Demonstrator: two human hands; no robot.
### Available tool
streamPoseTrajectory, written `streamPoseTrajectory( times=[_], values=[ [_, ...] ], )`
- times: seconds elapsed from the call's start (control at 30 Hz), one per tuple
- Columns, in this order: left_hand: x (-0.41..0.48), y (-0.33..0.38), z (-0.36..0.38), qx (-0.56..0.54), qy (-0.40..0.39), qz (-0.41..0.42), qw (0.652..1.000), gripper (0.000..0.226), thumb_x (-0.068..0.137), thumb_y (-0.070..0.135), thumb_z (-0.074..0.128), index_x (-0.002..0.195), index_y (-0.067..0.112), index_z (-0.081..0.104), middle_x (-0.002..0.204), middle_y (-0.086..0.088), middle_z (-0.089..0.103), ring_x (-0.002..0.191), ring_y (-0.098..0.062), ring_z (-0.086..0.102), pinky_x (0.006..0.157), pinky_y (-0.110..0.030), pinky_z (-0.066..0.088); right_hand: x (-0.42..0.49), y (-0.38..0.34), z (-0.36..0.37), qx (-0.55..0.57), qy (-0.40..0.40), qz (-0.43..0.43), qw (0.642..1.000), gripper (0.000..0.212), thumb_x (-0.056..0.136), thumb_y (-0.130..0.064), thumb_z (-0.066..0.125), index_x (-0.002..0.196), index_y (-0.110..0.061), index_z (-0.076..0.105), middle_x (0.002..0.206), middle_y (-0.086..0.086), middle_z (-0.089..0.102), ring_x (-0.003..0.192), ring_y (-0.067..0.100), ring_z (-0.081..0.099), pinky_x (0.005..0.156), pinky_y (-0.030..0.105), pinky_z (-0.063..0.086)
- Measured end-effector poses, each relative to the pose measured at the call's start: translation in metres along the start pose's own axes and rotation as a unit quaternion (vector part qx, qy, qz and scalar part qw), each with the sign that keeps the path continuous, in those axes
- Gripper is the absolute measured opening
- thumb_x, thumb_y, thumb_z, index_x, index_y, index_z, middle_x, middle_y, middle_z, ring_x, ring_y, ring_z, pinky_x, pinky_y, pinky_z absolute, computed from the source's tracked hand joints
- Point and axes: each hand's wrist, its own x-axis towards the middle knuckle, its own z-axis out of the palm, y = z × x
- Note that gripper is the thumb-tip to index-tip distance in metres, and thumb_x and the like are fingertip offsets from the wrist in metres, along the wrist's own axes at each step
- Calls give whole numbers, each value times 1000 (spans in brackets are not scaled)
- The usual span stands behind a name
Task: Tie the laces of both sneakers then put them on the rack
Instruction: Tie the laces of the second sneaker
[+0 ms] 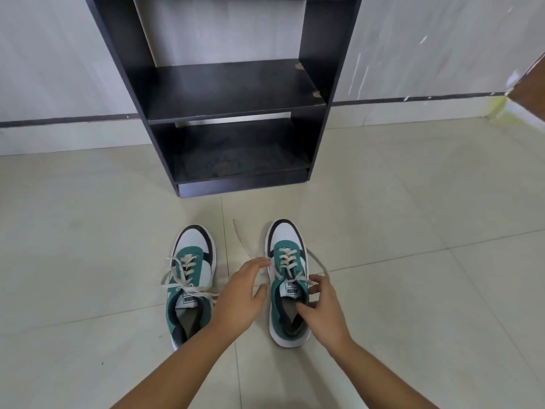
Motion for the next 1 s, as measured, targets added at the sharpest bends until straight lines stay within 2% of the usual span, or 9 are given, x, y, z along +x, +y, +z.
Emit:
streamPoseTrajectory(
  times=[0.17, 0.3, 0.37, 0.43, 0.53, 0.63, 0.7, 0.8, 1.0],
  values=[
    [10, 1, 6, 152, -9, 50, 987, 33, 91, 20, 50, 121, 32, 53, 144, 14, 41, 126, -13, 42, 103, -31, 39, 12, -7, -12, -105, 16, -50, 993, 30, 90, -29, 54, 120, -25, 57, 118, 2, 52, 109, 17, 52, 87, 23, 38],
    [18, -1, 8, 202, 7, 73, 977, 15, 91, 21, 49, 103, 24, 56, 134, 7, 50, 128, -12, 41, 108, -31, 29, 19, -19, -23, -145, 33, -120, 982, 4, 84, -25, 61, 85, -20, 61, 100, -2, 59, 94, 12, 50, 74, 20, 35],
    [19, 2, 7, 227, -2, 71, 971, 13, 94, 23, 41, 101, 23, 52, 114, 8, 59, 115, -11, 52, 114, -36, 22, 19, -25, -28, -147, 21, -110, 983, 4, 84, -25, 59, 83, -23, 56, 78, -4, 63, 72, 12, 57, 58, 21, 37],
    [17, 6, 5, 256, -18, 56, 965, 15, 96, 28, 34, 102, 25, 47, 95, 9, 63, 96, -12, 59, 116, -43, 16, 21, -27, -32, -151, -5, -95, 984, 6, 84, -27, 58, 90, -25, 57, 67, -2, 63, 62, 13, 57, 53, 22, 39],
    [16, 8, 4, 259, -12, 46, 965, 22, 94, 41, 41, 109, 30, 53, 93, 10, 70, 95, -9, 63, 117, -47, 6, 24, -24, -32, -187, -23, -113, 976, 16, 83, -34, 61, 98, -28, 65, 75, -3, 67, 71, 16, 63, 60, 26, 44],
    [19, 11, 5, 261, 13, 63, 963, 24, 90, 44, 50, 100, 29, 66, 97, 11, 70, 93, -8, 64, 116, -45, 6, 26, -23, -28, -190, -6, -141, 971, 12, 83, -33, 64, 86, -23, 69, 80, -6, 70, 74, 14, 63, 63, 26, 46],
    [22, 9, 0, 244, 46, 71, 966, 19, 89, 37, 54, 88, 25, 69, 89, 9, 70, 82, -9, 64, 114, -43, 11, 29, -21, -31, -161, 10, -125, 979, 14, 83, -30, 65, 75, -19, 65, 73, -5, 68, 70, 16, 63, 62, 28, 45],
    [24, -8, -11, 216, 89, 35, 972, 13, 88, 27, 57, 79, 22, 64, 83, 8, 67, 71, -11, 62, 111, -44, 20, 36, -9, -46, -1, 44, -18, 999, 20, 81, -13, 65, 63, -12, 56, 61, 1, 60, 58, 22, 66, 64, 35, 49],
    [13, -34, -8, 258, 51, -32, 964, 15, 90, 27, 53, 78, 20, 59, 84, 7, 66, 74, -17, 62, 111, -48, 18, 37, 5, -51, 184, 38, 113, 976, 19, 79, 5, 60, 66, -4, 51, 63, 12, 57, 57, 24, 64, 49, 26, 42]
  ],
)
